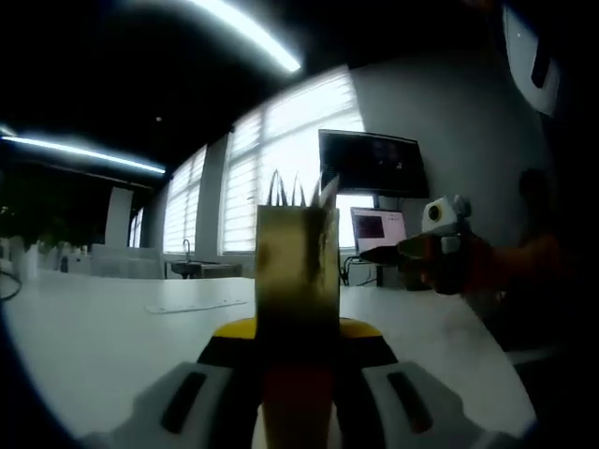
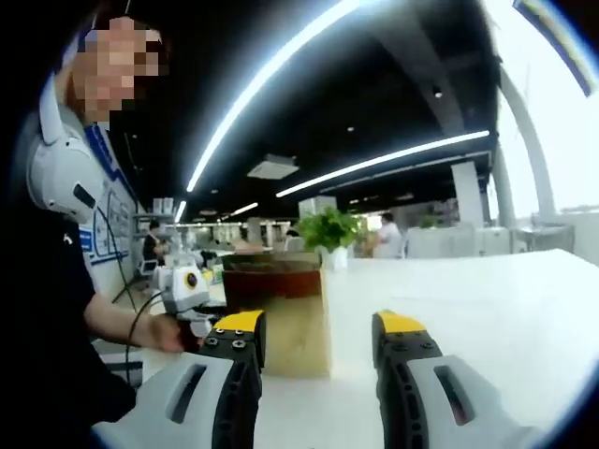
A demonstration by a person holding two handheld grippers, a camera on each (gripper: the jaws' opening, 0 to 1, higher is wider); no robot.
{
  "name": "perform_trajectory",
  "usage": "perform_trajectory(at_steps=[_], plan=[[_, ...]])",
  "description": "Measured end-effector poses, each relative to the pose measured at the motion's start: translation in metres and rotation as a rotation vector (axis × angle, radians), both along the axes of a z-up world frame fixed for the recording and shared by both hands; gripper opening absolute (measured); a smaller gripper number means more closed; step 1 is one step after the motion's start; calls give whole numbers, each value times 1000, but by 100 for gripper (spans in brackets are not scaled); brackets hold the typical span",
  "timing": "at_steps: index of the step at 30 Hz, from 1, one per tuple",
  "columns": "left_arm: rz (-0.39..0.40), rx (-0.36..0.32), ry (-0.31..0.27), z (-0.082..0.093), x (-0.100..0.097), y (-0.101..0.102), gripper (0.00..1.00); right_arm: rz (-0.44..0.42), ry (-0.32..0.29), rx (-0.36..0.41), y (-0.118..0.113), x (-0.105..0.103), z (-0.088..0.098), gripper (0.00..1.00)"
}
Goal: Extract single mask from mask box in order stack masks on table
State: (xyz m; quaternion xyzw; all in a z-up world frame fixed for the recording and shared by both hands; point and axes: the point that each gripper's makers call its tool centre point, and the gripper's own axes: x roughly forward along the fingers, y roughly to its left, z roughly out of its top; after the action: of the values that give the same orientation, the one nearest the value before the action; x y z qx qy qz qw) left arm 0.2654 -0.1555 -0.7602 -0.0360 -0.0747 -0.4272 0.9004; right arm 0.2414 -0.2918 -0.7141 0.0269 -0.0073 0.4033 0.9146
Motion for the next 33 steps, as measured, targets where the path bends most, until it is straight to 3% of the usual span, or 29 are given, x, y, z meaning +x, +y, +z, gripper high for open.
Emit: perform_trajectory(at_steps=[8, 20, 23, 24, 27, 33], plan=[[-5, 2, -7, 0, -3, -1, 30, 55, -15, -72, 13, -1, 24, 41], [-50, 4, -12, 1, -9, -5, 30, 129, -23, -131, 35, 1, 40, 39], [-46, 3, -13, 1, -7, -3, 31, 133, -43, -170, 37, 4, 48, 38], [-44, 2, -10, 1, -7, -3, 31, 142, -80, -187, 39, 4, 53, 34], [-37, 7, -15, 0, -6, -2, 31, 176, -85, -187, 46, 1, 60, 31], [-23, 23, -21, -2, -5, -1, 31, 235, -83, -317, 64, 0, 57, 32]])
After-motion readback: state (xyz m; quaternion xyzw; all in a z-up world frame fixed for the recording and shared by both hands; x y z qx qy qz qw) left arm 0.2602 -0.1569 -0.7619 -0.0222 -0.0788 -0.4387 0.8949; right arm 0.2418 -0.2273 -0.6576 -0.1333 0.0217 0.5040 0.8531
